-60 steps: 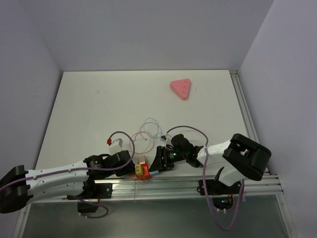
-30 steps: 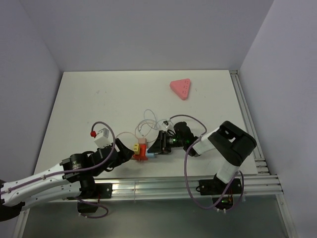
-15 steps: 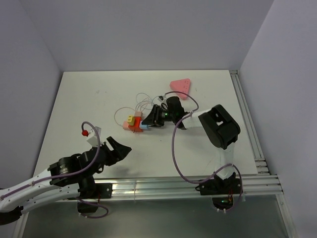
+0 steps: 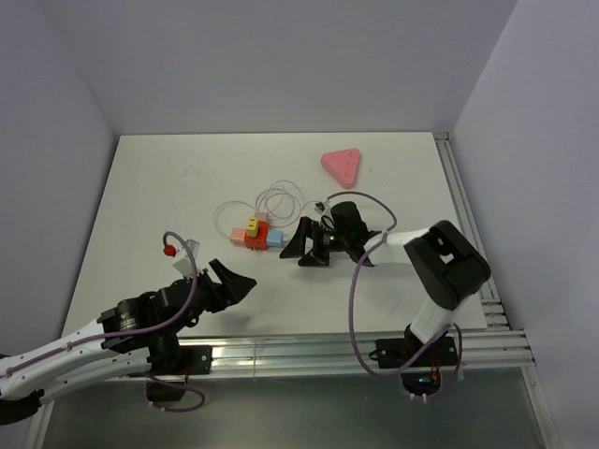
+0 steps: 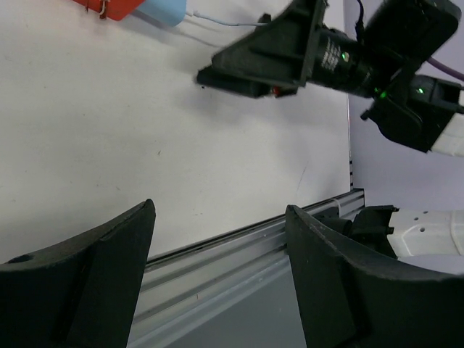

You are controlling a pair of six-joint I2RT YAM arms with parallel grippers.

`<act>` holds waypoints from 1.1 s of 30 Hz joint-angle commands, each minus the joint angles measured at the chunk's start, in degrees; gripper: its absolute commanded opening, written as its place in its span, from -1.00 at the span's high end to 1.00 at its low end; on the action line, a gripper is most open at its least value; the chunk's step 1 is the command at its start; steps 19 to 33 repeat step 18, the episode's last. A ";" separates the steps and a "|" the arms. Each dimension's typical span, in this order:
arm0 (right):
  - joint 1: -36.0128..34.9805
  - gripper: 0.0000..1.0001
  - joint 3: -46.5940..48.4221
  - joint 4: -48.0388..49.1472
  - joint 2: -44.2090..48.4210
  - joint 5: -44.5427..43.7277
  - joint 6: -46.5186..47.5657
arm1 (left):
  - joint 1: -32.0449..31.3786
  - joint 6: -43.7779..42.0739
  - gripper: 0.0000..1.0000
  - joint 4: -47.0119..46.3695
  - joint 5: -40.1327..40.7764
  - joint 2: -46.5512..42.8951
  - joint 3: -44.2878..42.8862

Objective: Insert the plug

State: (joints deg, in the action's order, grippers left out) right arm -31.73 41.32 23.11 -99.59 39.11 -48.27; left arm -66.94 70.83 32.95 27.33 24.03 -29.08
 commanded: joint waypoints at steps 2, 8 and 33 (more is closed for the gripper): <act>-1.93 -1.00 -5.80 -5.77 11.33 -4.74 3.87 | -0.12 -1.57 -0.54 -4.91 -1.40 -1.53 2.00; -2.82 -1.00 -10.73 -16.05 28.99 -12.21 5.90 | -0.12 -1.22 -0.56 -7.55 -2.63 -3.20 4.38; -2.81 -1.00 -21.36 -21.55 62.01 -22.45 8.37 | -0.04 -4.89 -0.83 -22.36 -10.15 -7.68 9.65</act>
